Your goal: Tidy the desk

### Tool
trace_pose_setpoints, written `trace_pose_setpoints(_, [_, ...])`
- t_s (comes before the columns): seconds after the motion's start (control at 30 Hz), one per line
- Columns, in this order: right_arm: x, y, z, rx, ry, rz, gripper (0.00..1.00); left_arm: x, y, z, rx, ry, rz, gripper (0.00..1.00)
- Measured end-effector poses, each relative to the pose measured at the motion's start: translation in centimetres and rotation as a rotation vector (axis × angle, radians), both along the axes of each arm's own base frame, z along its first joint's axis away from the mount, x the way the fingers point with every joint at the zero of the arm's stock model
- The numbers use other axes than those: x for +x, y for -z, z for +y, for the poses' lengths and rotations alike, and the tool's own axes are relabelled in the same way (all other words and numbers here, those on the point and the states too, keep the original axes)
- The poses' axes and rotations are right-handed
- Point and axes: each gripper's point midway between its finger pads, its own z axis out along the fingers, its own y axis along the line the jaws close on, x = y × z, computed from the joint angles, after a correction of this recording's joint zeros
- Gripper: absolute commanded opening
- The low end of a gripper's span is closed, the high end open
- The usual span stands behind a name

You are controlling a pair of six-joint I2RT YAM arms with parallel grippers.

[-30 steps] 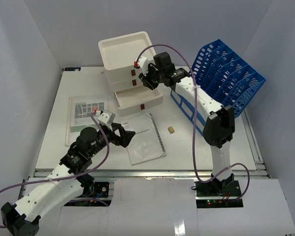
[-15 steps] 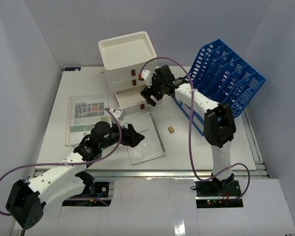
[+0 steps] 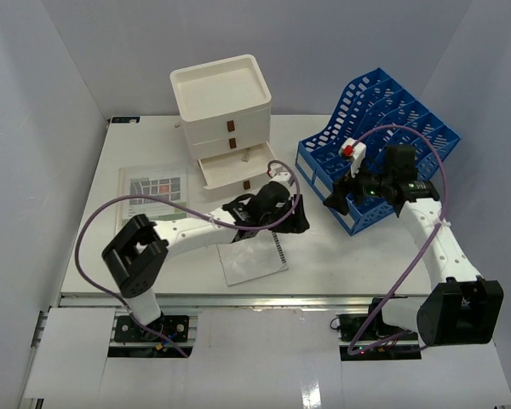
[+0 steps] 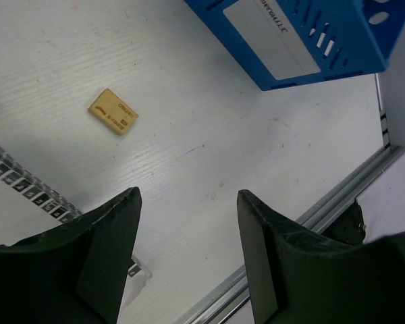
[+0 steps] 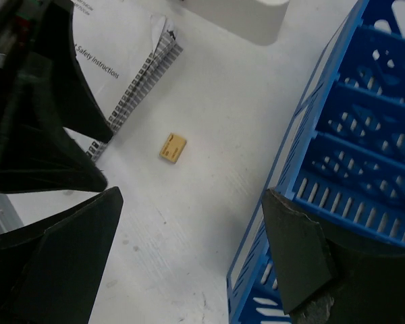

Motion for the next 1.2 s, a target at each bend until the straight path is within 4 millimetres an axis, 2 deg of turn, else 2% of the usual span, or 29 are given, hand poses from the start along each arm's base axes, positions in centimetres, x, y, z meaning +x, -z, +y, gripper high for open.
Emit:
trace_pose_setpoints(0.07, [-1.0, 0.8, -1.0, 0.013, 0.023, 0.022, 0.9, 0.3, 1.4, -1.2, 0.049, -0.051, 0.045, 0.75])
trace_pose_setpoints(0.17, [-1.9, 1.2, -1.5, 0.034, 0.028, 0.024, 0.9, 1.1, 3.8, -2.3, 0.154, -0.153, 0.105, 0.75])
trace_pose_setpoints(0.37, [-2.5, 0.6, -1.6, 0.073, 0.015, 0.003, 0.9, 2.8, 7.2, -2.0, 0.316, -0.332, 0.177, 0.72])
trace_pose_setpoints(0.5, [-2.8, 0.6, -1.4, 0.09, 0.0, 0.01, 0.9, 3.2, 9.3, -1.2, 0.395, -0.389, 0.208, 0.67])
trace_pose_setpoints(0.7, [-3.0, 0.0, -1.5, 0.108, -0.005, -0.009, 0.9, 4.7, 9.6, -2.3, 0.424, -0.423, 0.193, 0.56])
trace_pose_setpoints(0.87, [-3.1, 0.2, -1.9, 0.116, 0.005, -0.003, 0.9, 5.2, 9.9, -1.9, 0.452, -0.444, 0.189, 0.28])
trace_pose_setpoints(0.93, [-3.1, 0.2, -1.8, 0.119, 0.002, -0.003, 0.9, 5.3, 9.9, -1.7, 0.457, -0.448, 0.189, 0.22])
trace_pose_setpoints(1.03, [-3.1, 0.1, -1.8, 0.121, 0.0, -0.003, 0.9, 5.3, 9.9, -1.7, 0.457, -0.451, 0.185, 0.17])
trace_pose_setpoints(1.2, [-3.1, 0.1, -1.8, 0.122, -0.003, -0.004, 0.9, 5.4, 9.7, -1.3, 0.464, -0.445, 0.164, 0.14])
